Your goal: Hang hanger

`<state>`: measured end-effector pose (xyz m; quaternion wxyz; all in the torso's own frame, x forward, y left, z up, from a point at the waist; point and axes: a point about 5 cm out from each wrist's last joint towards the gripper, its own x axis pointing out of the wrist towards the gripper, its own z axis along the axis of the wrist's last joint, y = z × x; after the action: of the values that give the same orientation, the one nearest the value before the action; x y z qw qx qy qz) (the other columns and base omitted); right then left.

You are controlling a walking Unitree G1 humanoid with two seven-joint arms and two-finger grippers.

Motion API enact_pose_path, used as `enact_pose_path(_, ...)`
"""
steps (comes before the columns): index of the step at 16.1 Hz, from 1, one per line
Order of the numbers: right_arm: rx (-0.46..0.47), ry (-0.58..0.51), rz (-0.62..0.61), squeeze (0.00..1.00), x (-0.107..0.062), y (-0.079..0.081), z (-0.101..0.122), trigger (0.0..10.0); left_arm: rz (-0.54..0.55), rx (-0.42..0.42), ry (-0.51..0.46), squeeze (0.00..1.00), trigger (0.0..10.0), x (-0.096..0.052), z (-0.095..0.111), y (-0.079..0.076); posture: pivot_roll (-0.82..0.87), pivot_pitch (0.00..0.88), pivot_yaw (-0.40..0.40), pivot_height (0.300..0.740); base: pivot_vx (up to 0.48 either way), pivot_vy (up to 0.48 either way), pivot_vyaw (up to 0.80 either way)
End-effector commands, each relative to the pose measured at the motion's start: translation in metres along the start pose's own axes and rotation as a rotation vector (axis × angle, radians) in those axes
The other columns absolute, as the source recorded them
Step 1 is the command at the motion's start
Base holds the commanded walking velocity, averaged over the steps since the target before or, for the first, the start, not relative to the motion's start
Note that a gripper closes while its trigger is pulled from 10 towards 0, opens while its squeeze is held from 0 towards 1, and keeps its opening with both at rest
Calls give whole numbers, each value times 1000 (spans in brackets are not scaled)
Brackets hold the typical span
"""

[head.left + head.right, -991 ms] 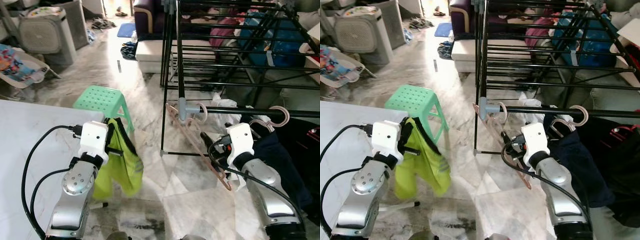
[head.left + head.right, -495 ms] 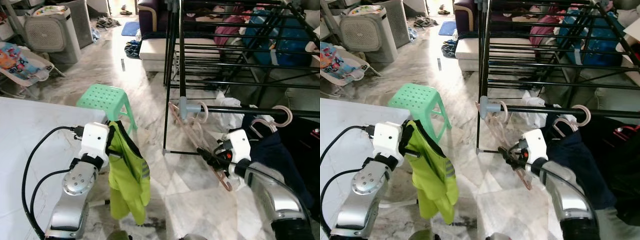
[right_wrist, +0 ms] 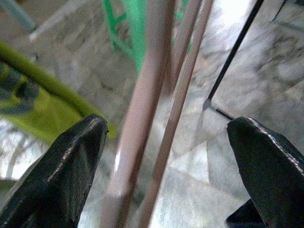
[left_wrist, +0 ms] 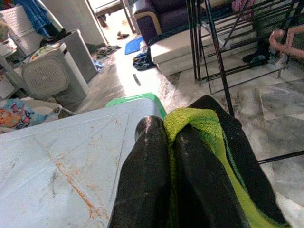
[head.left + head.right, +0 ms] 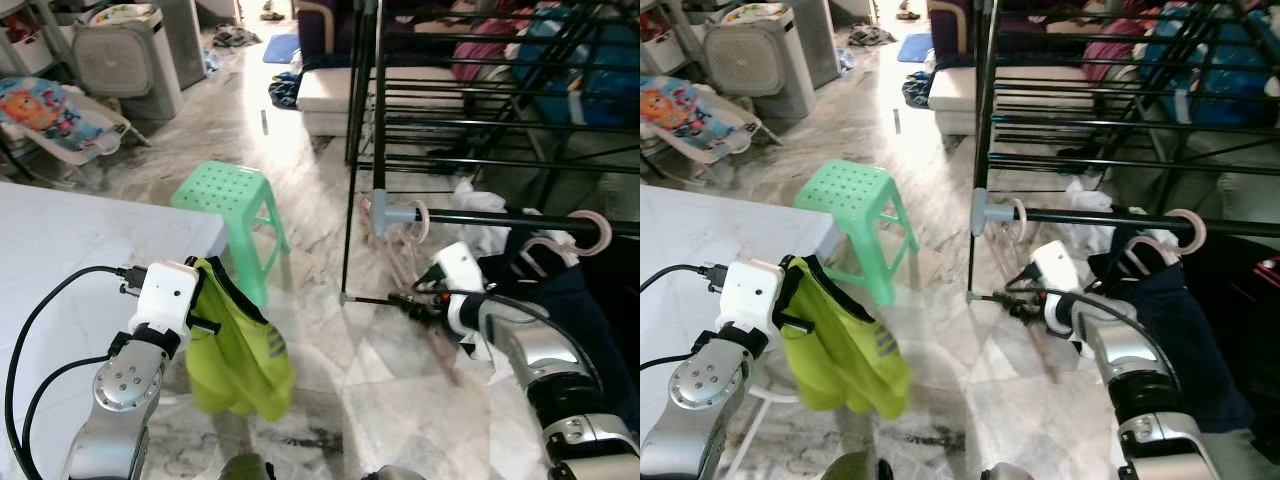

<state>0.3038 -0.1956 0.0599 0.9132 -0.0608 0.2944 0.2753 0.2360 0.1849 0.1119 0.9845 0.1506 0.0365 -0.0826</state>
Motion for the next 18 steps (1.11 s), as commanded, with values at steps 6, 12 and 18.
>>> enact_pose_path(6,-8,36,-61,0,6,-5,-6,8118,-3,28,-25,0,10000,-1,10,6,91,53,63,740,0,0,0)
enact_pose_path(12,-66,-8,-140,0,-10,-17,7,10000,-7,20,-23,0,10000,-1,10,3,79,55,60,740,0,0,0)
enact_pose_path(18,-103,6,-107,0,-30,-19,5,9882,-14,14,-21,0,10000,1,10,-1,61,55,58,740,0,0,0)
